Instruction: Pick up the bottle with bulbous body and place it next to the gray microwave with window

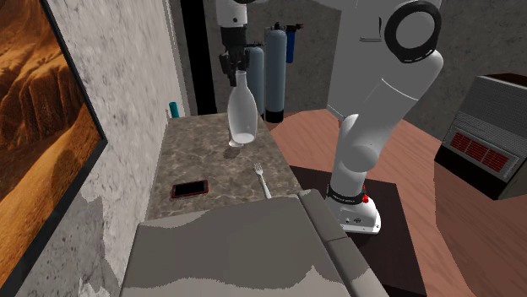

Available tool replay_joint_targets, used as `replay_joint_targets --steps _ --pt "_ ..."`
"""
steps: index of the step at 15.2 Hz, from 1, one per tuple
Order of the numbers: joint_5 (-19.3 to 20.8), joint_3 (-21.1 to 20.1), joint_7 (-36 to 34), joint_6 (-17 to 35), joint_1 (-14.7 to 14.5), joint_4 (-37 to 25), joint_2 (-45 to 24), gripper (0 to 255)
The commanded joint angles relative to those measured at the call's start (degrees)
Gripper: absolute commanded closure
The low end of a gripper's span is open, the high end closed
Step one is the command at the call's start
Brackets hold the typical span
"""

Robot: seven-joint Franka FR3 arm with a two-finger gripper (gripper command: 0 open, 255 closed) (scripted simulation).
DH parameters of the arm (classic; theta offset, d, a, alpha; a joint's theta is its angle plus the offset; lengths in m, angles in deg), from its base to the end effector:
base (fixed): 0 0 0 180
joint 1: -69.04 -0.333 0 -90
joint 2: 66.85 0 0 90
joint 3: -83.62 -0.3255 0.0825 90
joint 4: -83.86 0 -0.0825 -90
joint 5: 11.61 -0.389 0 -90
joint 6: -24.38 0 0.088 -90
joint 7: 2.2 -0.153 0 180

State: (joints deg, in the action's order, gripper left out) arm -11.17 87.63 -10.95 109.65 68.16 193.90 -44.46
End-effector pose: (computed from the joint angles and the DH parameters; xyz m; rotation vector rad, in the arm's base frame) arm 0.4185 -0.0292 0.6068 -3.1082 0.3150 0.0677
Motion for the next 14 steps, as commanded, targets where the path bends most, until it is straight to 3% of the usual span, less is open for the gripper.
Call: replay_joint_targets --steps 1,14 --pt "0.0 0.0 0.0 -1.5 0.0 -2.2 -0.7 255" --pt "-0.3 0.1 0.1 -12.0 -0.1 -17.1 -5.2 255"
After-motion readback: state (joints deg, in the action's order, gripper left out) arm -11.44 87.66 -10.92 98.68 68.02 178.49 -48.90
